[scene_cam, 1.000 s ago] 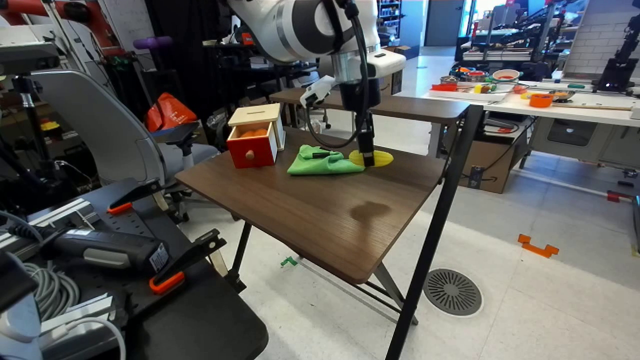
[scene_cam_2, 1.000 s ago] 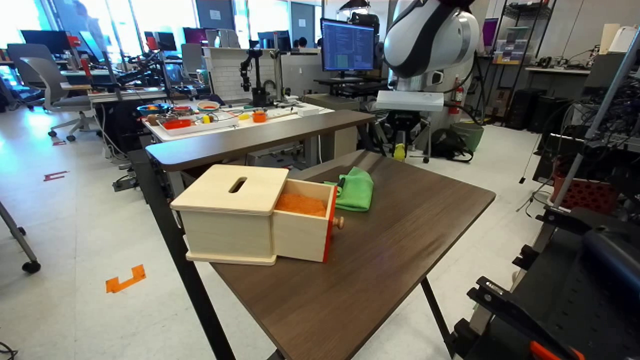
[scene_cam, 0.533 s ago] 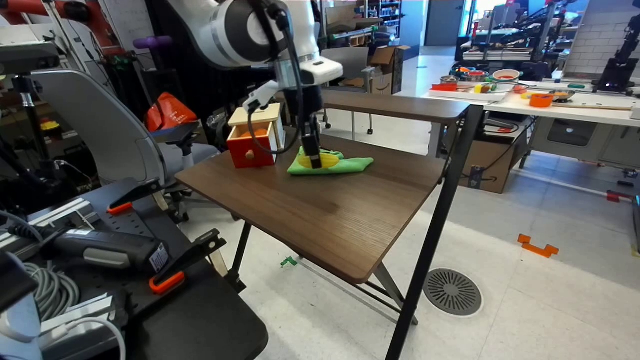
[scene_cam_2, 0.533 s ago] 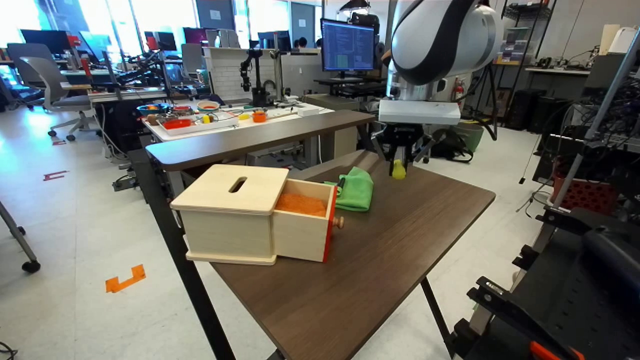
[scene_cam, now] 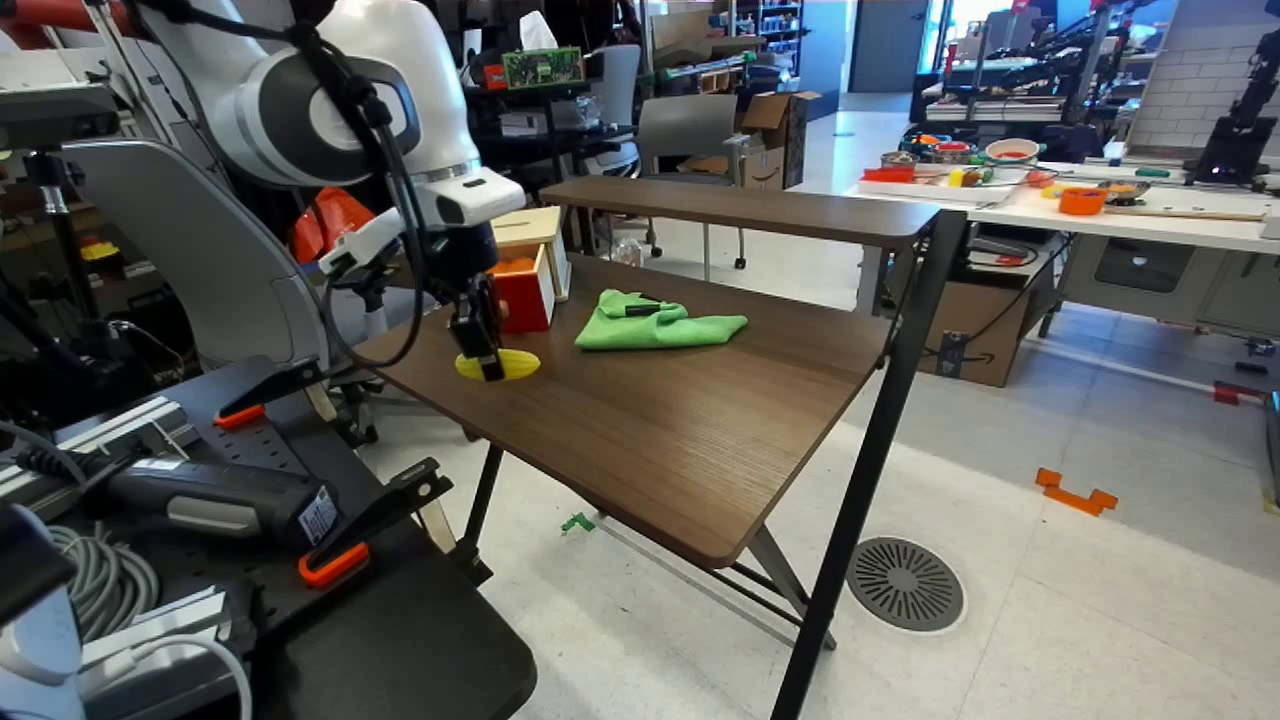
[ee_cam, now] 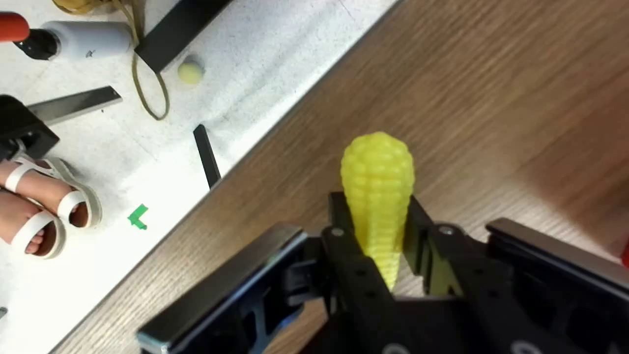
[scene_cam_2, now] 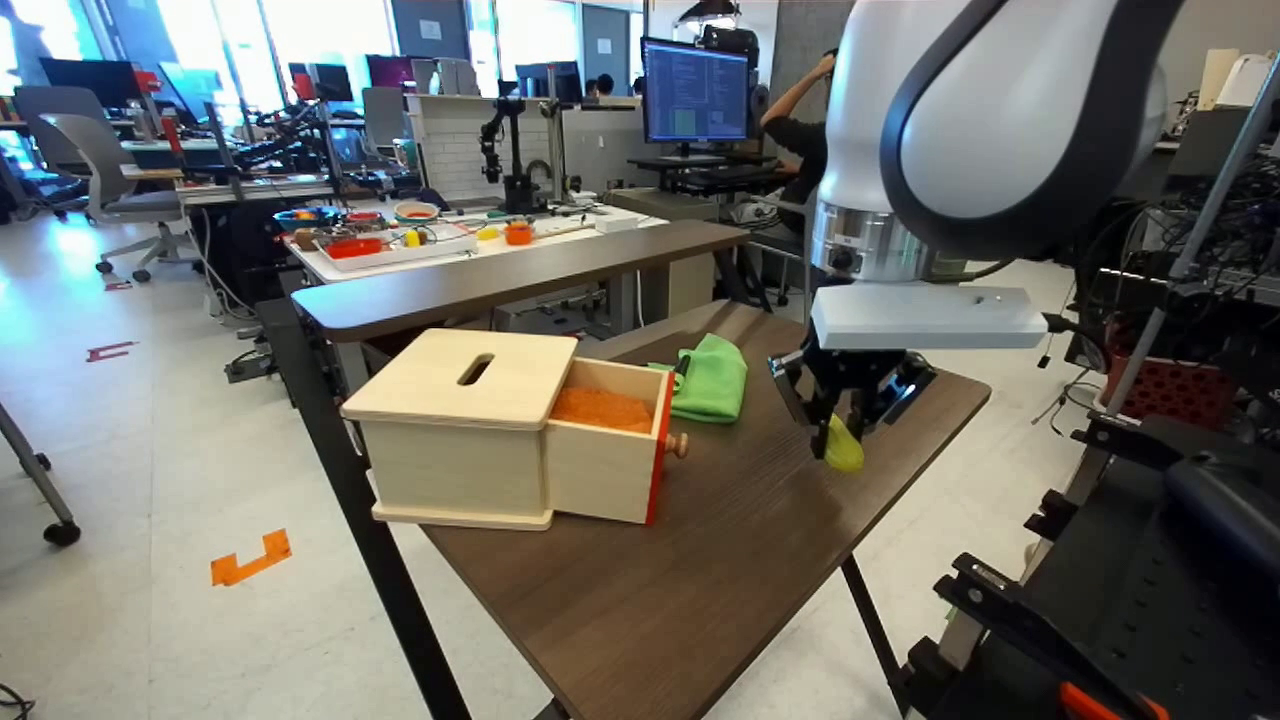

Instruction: Fold the green towel, then move the maize cob to the left

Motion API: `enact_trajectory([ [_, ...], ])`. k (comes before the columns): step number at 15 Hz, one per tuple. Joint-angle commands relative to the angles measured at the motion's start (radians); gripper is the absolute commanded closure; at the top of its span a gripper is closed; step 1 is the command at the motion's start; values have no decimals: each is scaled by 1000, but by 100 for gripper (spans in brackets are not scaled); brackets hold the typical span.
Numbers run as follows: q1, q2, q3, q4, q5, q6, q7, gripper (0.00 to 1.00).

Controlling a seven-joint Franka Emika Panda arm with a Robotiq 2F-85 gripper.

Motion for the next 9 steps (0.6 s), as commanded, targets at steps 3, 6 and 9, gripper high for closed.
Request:
enact_trajectory([
  [3, 46, -61, -21, -111, 27, 66, 1, 93],
  [6, 40, -52, -24, -104, 36, 66, -3, 93],
  [9, 28, -36, -23, -84, 52, 61, -7, 93],
])
